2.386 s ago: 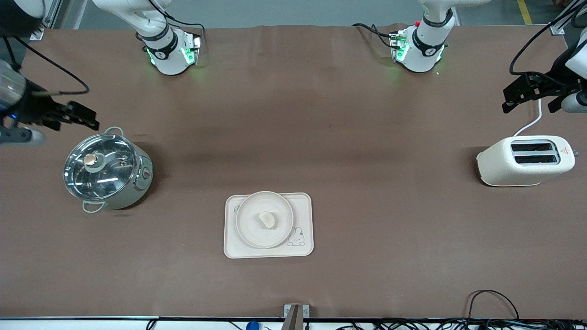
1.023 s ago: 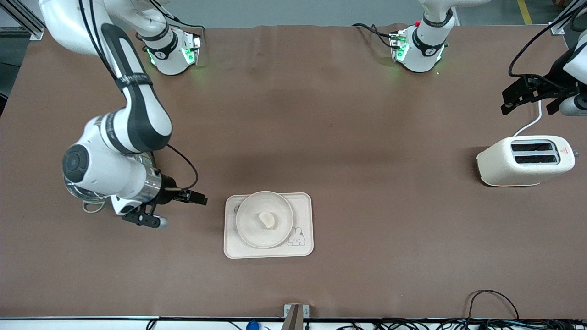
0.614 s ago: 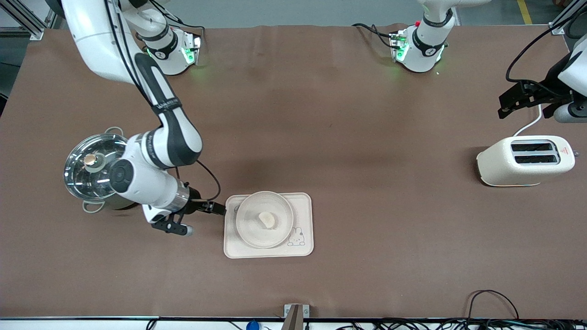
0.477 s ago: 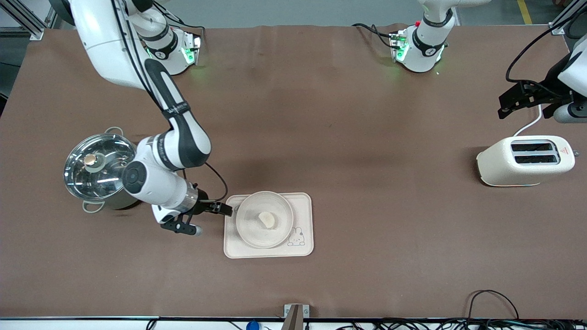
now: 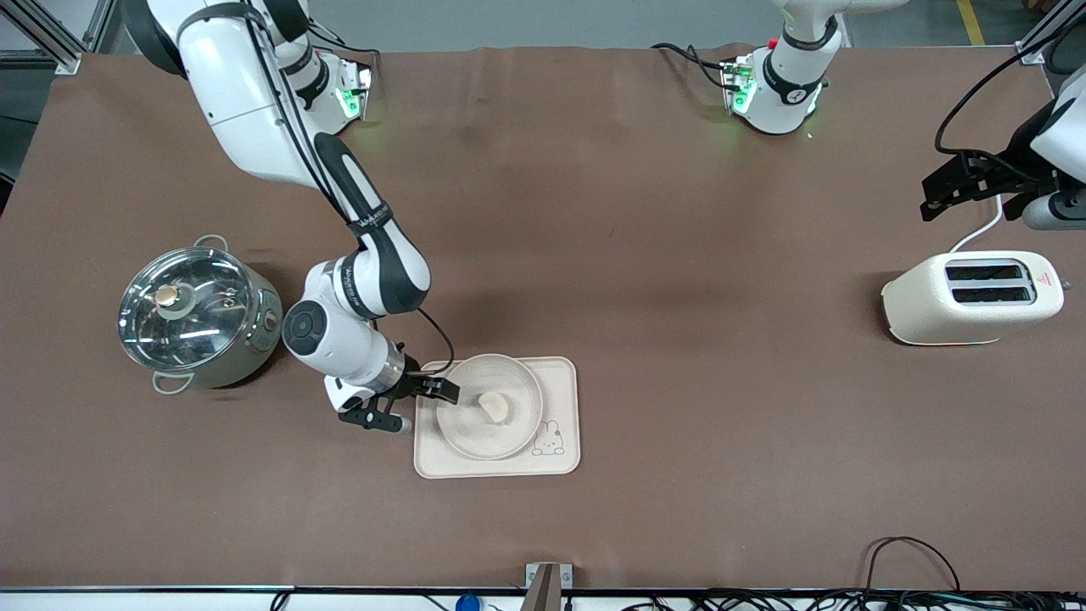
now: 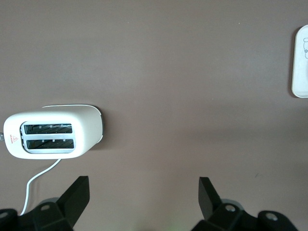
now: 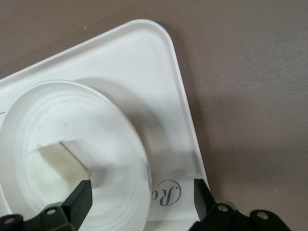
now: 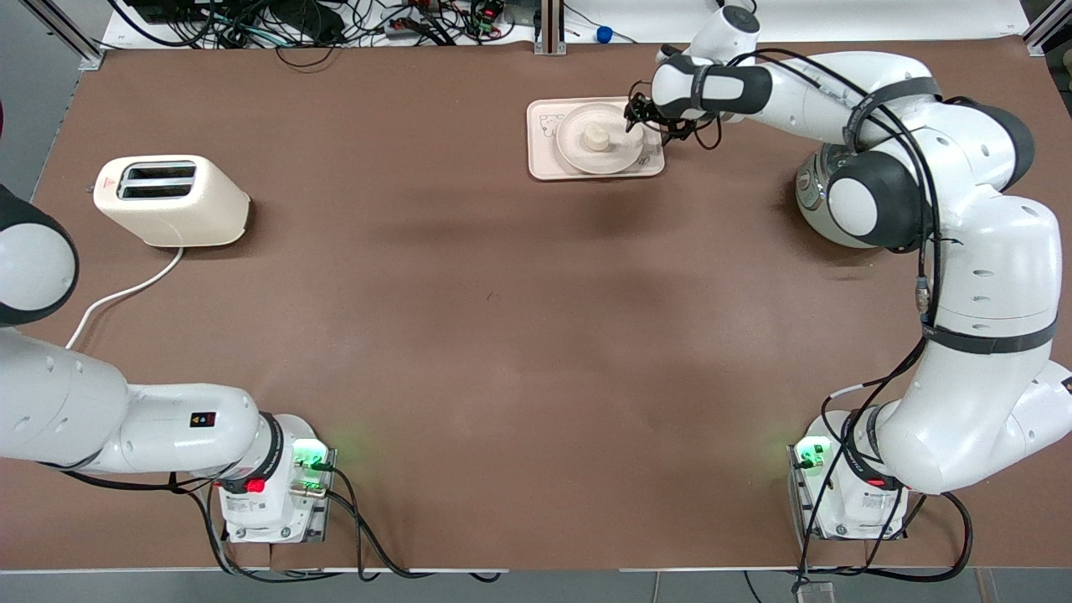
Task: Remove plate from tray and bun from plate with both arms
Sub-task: 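Close the right gripper on the white plate's rim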
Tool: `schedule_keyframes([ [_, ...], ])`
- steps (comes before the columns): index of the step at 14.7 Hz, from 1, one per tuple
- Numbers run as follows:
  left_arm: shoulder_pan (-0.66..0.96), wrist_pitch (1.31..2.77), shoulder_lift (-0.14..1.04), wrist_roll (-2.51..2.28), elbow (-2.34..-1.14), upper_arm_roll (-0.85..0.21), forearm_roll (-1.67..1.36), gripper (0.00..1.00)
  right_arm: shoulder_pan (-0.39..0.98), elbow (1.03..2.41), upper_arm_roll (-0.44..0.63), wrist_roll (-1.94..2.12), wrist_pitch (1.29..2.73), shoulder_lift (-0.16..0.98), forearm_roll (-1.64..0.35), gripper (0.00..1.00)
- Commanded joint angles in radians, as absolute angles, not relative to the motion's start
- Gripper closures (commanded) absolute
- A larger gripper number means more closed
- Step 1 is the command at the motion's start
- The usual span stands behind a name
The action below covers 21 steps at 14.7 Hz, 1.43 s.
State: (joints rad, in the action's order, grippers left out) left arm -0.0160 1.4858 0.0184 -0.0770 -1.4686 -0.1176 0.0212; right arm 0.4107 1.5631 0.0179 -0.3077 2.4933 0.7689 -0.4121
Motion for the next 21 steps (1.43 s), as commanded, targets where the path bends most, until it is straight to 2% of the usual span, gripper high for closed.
schedule_keyframes([
  [1,-0.017,1.479,0.031,-0.064,-1.451,-0.118,0.023,0.00,0.417,1.548,0.020,-0.313,2.500,0.781,-0.433,0.23],
  [7,-0.017,1.479,0.031,-0.064,-1.453,-0.118,0.021,0.00,0.419,1.546,0.017,-0.313,2.502,0.799,-0.440,0.49],
  [9,-0.017,1.479,0.031,-0.064,-1.453,-0.118,0.021,0.00,0.420,1.540,0.017,-0.311,2.502,0.805,-0.460,0.53],
  [10,-0.017,1.479,0.031,-0.064,-1.451,-0.118,0.021,0.00,0.420,1.539,0.017,-0.311,2.502,0.808,-0.462,0.59],
  [12,-0.017,1.479,0.031,-0.064,-1.451,-0.118,0.021,0.00,0.420,1.534,0.017,-0.308,2.500,0.808,-0.463,0.84],
  [13,-0.017,1.479,0.031,-0.064,-1.451,-0.118,0.021,0.00,0.420,1.534,0.017,-0.307,2.502,0.808,-0.463,0.93],
  [16,-0.017,1.479,0.032,-0.064,-1.453,-0.118,0.021,0.00,0.420,1.532,0.017,-0.296,2.500,0.808,-0.462,1.00],
  [21,-0.012,1.479,0.032,-0.067,-1.453,-0.118,0.021,0.00,0.419,1.525,0.009,-0.302,2.497,0.790,-0.472,1.00],
])
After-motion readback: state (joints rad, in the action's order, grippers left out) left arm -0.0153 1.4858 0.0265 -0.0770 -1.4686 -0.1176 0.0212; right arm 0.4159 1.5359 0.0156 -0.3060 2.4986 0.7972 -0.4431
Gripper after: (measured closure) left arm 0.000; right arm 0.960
